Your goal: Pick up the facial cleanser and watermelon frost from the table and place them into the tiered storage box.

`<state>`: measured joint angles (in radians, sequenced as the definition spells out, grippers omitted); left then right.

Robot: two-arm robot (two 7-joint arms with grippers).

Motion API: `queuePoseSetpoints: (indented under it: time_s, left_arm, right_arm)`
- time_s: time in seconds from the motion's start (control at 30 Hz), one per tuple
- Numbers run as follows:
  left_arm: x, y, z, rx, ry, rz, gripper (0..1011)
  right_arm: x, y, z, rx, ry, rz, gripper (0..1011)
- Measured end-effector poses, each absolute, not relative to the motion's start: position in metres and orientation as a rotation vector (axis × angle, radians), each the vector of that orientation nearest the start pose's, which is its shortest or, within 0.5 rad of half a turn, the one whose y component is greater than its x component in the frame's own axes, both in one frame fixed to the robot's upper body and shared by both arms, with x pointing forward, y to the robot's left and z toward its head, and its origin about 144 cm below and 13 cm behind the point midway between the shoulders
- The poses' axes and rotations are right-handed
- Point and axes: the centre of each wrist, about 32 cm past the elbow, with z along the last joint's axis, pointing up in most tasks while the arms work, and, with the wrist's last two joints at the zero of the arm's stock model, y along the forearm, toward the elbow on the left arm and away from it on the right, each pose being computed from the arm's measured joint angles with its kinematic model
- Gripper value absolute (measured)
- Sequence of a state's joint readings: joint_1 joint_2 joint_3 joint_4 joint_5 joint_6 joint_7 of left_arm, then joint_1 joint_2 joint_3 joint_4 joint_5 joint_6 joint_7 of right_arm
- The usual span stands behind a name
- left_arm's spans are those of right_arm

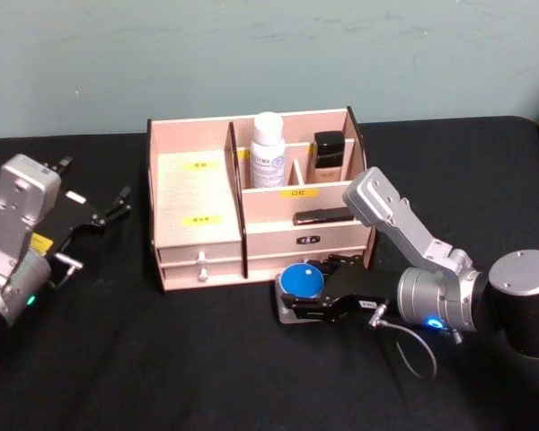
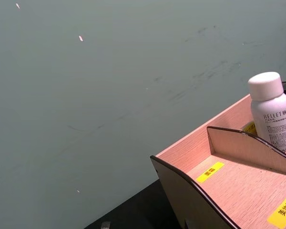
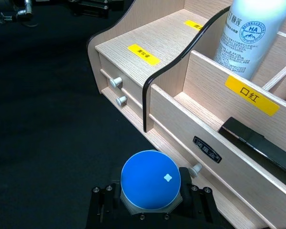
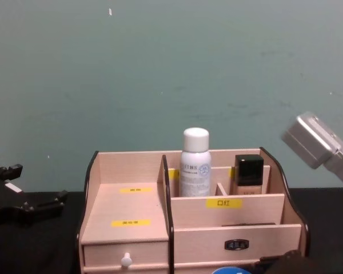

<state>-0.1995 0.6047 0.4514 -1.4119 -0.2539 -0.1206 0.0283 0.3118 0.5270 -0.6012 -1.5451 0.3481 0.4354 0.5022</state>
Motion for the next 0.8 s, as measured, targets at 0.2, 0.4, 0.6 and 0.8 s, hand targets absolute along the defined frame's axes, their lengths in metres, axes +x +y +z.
queuePoseSetpoints:
  time_s: [0.2,0.4,0.6,0.8]
  left_arm:
    - [0.489,0.310,1.140,0.304,-0.285,1.248,1009]
    - [0.489,0.310,1.140,0.304,-0.285,1.248,1010]
    - [0.489,0.310,1.140,0.304,-0.285,1.248,1010]
    - [0.489,0.310,1.140,0.304,-0.285,1.248,1010]
  right_arm:
    - [0.498,-0.224,1.178,-0.510,0.166,-0.608,729]
    - [0.496,-0.226,1.182,-0.492,0.159,-0.599,729]
    - [0.497,-0.226,1.194,-0.474,0.123,-0.587,729]
    - [0.498,-0.222,1.208,-0.454,0.089,-0.568,729]
